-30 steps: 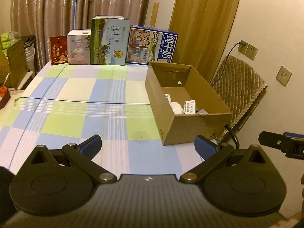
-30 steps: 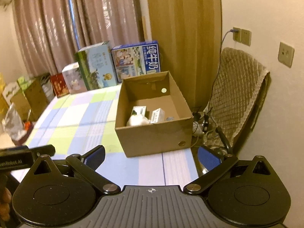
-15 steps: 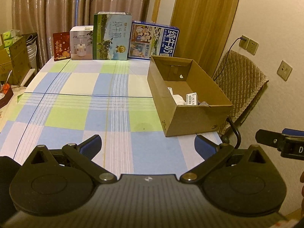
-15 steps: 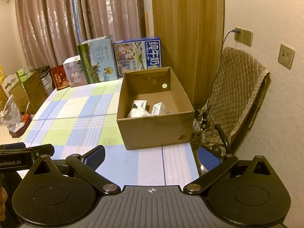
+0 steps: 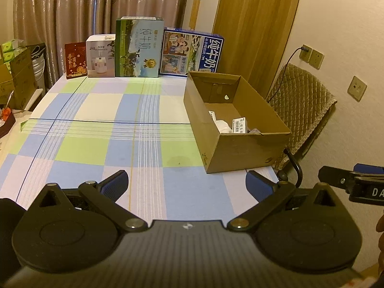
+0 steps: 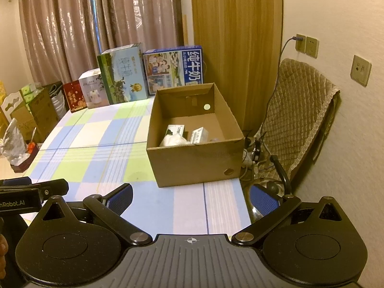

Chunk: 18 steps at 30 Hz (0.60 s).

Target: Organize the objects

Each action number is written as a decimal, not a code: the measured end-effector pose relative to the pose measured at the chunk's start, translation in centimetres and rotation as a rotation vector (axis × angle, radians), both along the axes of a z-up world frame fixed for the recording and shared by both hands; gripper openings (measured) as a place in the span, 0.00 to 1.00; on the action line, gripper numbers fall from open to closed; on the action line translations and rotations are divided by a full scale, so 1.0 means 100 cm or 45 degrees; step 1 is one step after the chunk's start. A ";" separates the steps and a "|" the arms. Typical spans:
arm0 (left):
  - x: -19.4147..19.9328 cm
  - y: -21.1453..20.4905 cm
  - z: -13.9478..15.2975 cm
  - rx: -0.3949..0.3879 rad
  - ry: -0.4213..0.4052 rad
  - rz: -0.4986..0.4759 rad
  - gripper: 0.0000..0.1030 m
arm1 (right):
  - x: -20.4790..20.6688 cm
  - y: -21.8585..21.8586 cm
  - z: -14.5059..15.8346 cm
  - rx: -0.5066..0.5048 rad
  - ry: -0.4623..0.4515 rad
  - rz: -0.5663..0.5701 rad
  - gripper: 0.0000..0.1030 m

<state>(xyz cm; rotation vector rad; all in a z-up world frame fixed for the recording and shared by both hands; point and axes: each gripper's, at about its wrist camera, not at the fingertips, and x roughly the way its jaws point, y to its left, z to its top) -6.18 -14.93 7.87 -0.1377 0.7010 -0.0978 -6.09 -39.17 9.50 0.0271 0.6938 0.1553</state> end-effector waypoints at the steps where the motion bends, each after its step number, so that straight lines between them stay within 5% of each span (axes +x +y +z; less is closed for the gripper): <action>1: 0.000 0.000 0.000 0.004 -0.002 -0.002 0.99 | 0.000 0.000 0.000 0.000 0.000 0.000 0.98; 18: -0.003 -0.008 0.002 0.025 -0.009 -0.030 0.99 | 0.000 -0.001 -0.004 -0.007 0.006 0.002 0.98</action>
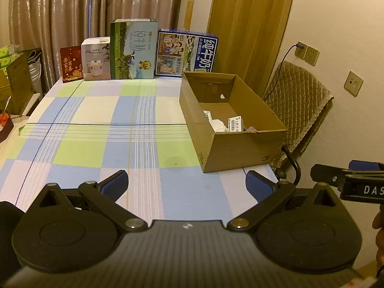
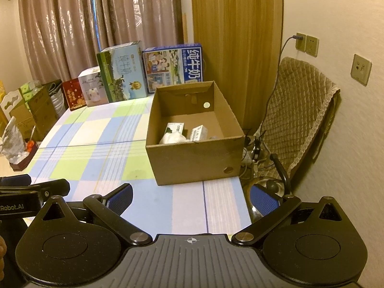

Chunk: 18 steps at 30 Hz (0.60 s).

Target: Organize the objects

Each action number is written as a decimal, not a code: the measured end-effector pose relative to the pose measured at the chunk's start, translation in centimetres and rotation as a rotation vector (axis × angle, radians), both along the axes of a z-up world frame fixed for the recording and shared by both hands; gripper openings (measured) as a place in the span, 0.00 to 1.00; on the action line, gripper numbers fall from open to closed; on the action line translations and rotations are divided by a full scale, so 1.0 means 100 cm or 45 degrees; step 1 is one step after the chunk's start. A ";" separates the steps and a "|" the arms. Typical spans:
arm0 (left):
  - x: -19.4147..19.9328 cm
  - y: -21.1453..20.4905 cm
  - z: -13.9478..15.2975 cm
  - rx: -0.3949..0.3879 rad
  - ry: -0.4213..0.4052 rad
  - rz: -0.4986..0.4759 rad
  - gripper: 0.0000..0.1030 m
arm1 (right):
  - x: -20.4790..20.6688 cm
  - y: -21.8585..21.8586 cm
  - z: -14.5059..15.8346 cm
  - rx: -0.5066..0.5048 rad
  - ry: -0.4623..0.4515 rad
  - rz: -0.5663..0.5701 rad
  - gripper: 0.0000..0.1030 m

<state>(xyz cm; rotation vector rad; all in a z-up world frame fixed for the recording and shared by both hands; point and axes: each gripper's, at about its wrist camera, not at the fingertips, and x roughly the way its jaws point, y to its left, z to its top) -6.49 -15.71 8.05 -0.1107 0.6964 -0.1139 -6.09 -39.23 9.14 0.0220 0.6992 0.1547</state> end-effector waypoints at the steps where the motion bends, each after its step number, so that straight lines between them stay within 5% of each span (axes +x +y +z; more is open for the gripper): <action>1: 0.000 0.000 0.000 -0.001 0.002 0.001 0.99 | 0.000 0.000 0.000 -0.001 0.000 0.000 0.98; 18: 0.001 0.001 0.000 -0.004 -0.003 -0.002 0.99 | 0.002 0.002 0.000 -0.002 -0.002 0.004 0.98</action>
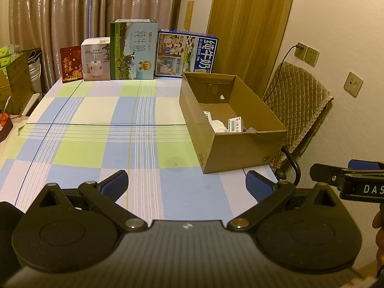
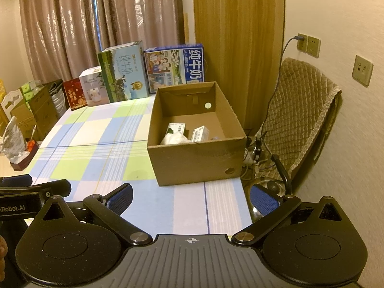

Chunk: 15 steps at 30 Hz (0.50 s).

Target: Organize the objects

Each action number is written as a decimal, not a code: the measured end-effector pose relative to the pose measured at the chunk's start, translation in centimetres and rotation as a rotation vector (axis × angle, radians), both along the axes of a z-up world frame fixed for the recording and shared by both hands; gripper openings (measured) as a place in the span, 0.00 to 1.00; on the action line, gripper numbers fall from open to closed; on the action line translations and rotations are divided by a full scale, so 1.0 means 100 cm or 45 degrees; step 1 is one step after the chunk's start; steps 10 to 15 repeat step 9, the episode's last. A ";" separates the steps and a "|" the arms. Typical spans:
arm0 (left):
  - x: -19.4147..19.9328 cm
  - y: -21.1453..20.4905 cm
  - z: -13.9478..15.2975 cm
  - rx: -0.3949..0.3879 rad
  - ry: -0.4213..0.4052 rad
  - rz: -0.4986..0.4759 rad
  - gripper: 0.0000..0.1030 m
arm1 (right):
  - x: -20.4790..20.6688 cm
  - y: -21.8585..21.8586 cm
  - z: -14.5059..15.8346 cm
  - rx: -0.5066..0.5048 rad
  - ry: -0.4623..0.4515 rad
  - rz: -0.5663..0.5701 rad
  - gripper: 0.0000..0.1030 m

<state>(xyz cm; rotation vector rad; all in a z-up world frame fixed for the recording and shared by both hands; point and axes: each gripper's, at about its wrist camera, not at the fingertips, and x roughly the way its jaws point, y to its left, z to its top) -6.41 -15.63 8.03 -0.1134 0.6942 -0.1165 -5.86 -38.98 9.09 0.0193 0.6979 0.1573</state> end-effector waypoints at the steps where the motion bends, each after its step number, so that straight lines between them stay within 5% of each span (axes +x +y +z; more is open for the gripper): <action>1: 0.000 0.000 0.000 -0.001 0.001 0.000 0.99 | 0.000 0.000 0.000 -0.001 0.001 0.000 0.98; 15: -0.001 0.001 0.000 -0.024 -0.019 -0.009 0.99 | 0.001 0.001 0.000 0.000 0.001 0.003 0.98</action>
